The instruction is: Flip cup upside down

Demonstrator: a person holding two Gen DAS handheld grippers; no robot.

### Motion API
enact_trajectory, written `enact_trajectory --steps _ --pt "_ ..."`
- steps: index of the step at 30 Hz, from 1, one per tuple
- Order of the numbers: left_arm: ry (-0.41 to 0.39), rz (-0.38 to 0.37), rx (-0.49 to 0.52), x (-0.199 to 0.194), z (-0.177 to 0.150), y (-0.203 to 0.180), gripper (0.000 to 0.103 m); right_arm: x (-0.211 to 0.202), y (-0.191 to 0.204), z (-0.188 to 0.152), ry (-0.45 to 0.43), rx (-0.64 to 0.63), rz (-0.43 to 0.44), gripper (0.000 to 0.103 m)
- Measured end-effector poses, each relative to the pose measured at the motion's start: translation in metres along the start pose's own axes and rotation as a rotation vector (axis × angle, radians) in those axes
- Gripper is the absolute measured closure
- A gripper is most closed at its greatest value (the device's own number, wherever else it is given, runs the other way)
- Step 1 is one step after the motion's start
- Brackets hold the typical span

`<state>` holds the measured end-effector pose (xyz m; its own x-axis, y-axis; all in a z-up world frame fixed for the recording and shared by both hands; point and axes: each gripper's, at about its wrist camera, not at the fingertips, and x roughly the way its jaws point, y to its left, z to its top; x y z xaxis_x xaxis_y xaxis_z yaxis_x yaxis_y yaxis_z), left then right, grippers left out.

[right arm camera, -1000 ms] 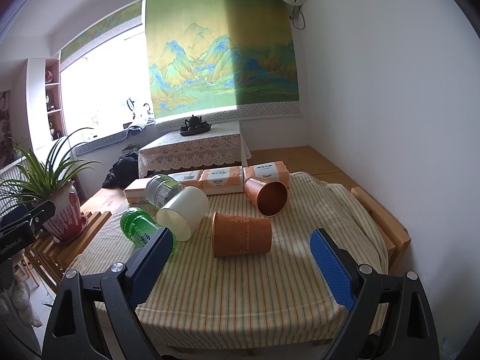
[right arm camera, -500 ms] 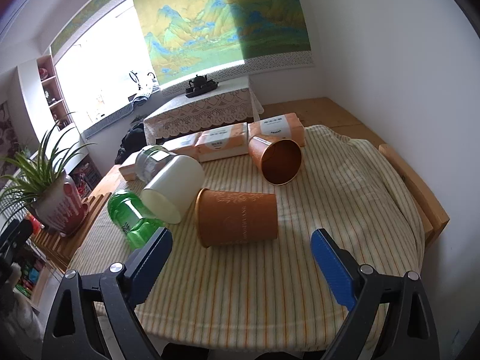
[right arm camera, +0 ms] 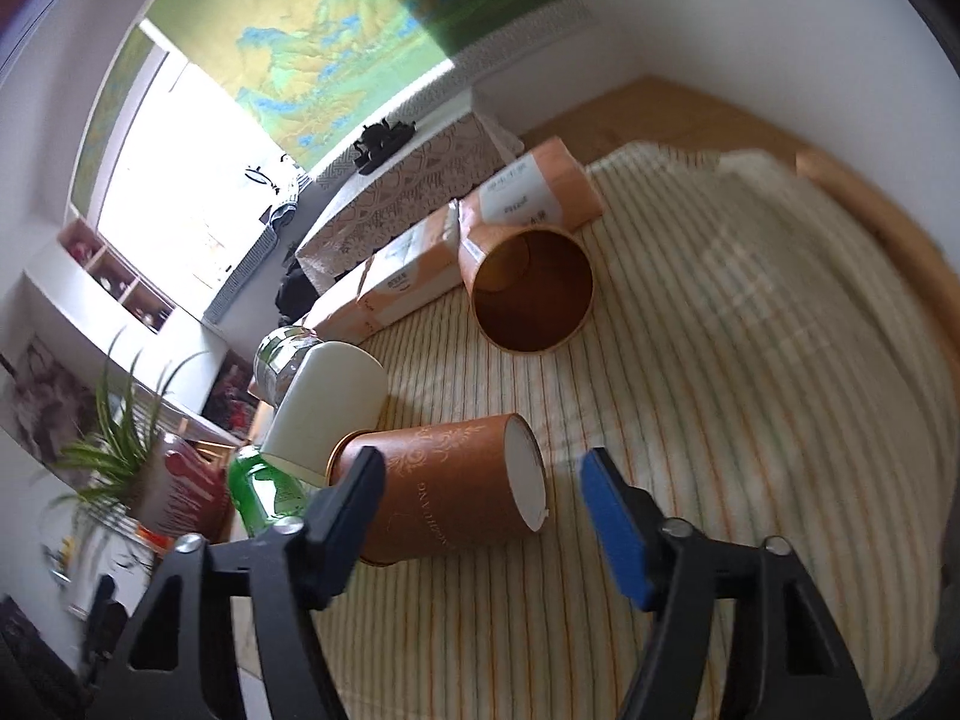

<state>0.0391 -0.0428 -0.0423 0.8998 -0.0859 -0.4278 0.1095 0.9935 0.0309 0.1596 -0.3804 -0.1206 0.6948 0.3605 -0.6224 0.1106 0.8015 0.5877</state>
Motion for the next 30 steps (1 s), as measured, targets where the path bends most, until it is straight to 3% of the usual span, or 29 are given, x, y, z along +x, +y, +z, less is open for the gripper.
enact_trajectory --steps 4,7,14,20,22,24,26,30 --pt "0.005 0.003 -0.008 0.003 0.001 0.005 0.001 0.009 -0.005 -0.005 0.043 0.023 0.042 0.051" --pt "0.007 0.003 -0.011 0.005 0.001 0.007 0.001 0.008 0.001 -0.014 0.066 0.017 0.091 0.051" --pt "0.013 -0.02 0.013 0.005 -0.001 0.002 0.001 0.005 0.022 -0.03 0.092 -0.056 0.102 0.051" --pt "-0.006 -0.126 0.225 0.005 0.003 -0.034 0.001 -0.006 0.028 -0.051 0.089 -0.098 0.103 0.051" --pt "0.027 -0.156 0.333 0.012 0.005 -0.057 0.001 -0.014 0.026 -0.055 0.059 -0.105 0.089 0.051" --pt "0.108 -0.206 0.408 0.023 0.005 -0.08 0.001 -0.028 0.022 -0.06 0.014 -0.117 0.068 0.051" --pt "0.187 -0.277 0.39 0.033 0.007 -0.098 0.001 -0.042 0.016 -0.065 -0.033 -0.125 0.053 0.051" --pt "0.313 -0.378 0.252 0.055 0.013 -0.131 0.001 -0.063 0.003 -0.07 -0.095 -0.138 0.036 0.05"
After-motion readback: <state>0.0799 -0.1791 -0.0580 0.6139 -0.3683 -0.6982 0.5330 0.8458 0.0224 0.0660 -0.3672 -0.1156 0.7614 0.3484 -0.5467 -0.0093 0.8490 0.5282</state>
